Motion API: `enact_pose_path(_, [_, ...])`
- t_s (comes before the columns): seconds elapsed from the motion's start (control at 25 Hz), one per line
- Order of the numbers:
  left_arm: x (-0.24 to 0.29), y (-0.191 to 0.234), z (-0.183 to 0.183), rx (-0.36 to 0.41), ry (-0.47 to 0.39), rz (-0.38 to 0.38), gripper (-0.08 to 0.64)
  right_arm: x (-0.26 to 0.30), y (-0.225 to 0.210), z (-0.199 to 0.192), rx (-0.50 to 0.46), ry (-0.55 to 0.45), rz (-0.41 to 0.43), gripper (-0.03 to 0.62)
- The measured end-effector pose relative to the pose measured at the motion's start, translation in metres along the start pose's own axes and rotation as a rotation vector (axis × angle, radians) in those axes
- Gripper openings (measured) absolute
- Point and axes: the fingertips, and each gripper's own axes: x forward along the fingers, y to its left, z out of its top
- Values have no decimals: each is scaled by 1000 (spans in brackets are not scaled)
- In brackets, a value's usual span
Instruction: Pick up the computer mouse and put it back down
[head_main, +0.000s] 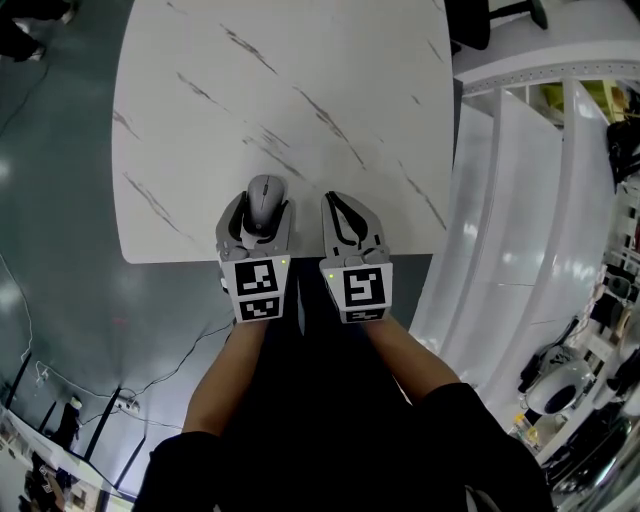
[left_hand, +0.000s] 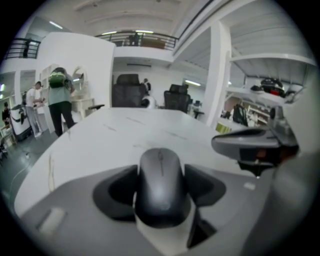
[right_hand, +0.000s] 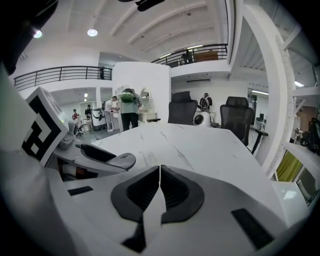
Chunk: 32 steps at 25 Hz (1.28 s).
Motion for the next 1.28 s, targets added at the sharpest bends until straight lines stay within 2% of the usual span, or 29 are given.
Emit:
enact_pose_path(0.4, [4, 2, -25, -38, 93, 18, 296, 4, 7, -40, 22, 121, 6, 20])
enact_pose_path(0.72, [6, 0, -26, -42, 89, 9, 305, 2, 6, -49, 51, 150, 9, 20])
enact_pose_path(0.84, [6, -2, -24, -58, 82, -7, 363, 1, 6, -42, 61, 128, 7, 20])
enact_pose_path(0.92, [4, 0, -18, -61, 61, 4, 393, -1, 5, -35, 64, 112, 5, 20])
enact_pose_path(1.08, [-3, 5, 7, -36, -17, 22, 393, -3, 4, -19, 63, 78, 1, 20])
enact_pose_path(1.2, [-13, 9, 29, -23, -70, 41, 388, -8, 3, -2, 61, 42, -15, 20])
enact_pose_path(1.28, [-22, 12, 46, -12, -109, 54, 352, -13, 1, 13, 59, 13, -26, 20])
